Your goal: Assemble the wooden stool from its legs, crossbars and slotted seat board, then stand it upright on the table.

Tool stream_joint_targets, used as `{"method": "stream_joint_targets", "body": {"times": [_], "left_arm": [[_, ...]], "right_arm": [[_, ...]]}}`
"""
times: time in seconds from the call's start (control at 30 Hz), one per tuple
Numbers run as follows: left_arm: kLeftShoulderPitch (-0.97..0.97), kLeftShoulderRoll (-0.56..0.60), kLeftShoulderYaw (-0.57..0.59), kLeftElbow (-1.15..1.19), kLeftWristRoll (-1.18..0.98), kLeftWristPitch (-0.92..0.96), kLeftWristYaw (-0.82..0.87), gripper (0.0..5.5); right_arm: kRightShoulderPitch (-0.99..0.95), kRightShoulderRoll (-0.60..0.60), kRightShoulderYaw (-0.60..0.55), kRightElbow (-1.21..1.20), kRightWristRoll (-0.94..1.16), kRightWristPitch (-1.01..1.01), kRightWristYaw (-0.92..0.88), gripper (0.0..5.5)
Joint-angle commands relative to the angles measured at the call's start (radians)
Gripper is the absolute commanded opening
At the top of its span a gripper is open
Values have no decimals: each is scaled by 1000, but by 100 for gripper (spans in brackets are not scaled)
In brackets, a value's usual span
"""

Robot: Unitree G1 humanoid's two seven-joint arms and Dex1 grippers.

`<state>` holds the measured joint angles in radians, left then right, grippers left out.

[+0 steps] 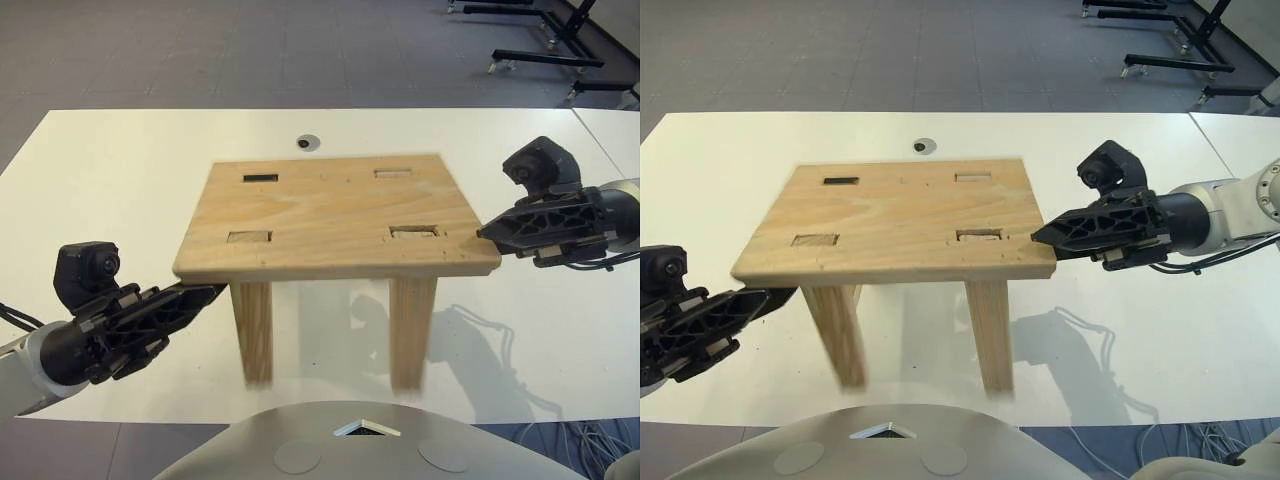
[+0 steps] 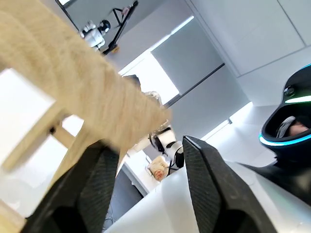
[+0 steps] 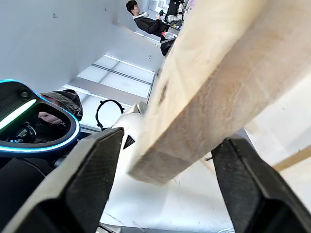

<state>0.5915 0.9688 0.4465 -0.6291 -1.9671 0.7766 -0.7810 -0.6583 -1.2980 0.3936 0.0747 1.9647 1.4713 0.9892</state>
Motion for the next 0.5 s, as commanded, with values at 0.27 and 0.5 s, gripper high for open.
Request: {"method": "stream_joint_targets", "body": {"times": [0.27,0.5], "left_arm": [[-18,33,-11,22,-5,90,66,288],[-64,17,-29,46,-5,100,120,288]], "right_arm": [[263,155,-278,-178,8,-200,-288,507],[504,181,-499,-256,8,-286,-495,536]]}}
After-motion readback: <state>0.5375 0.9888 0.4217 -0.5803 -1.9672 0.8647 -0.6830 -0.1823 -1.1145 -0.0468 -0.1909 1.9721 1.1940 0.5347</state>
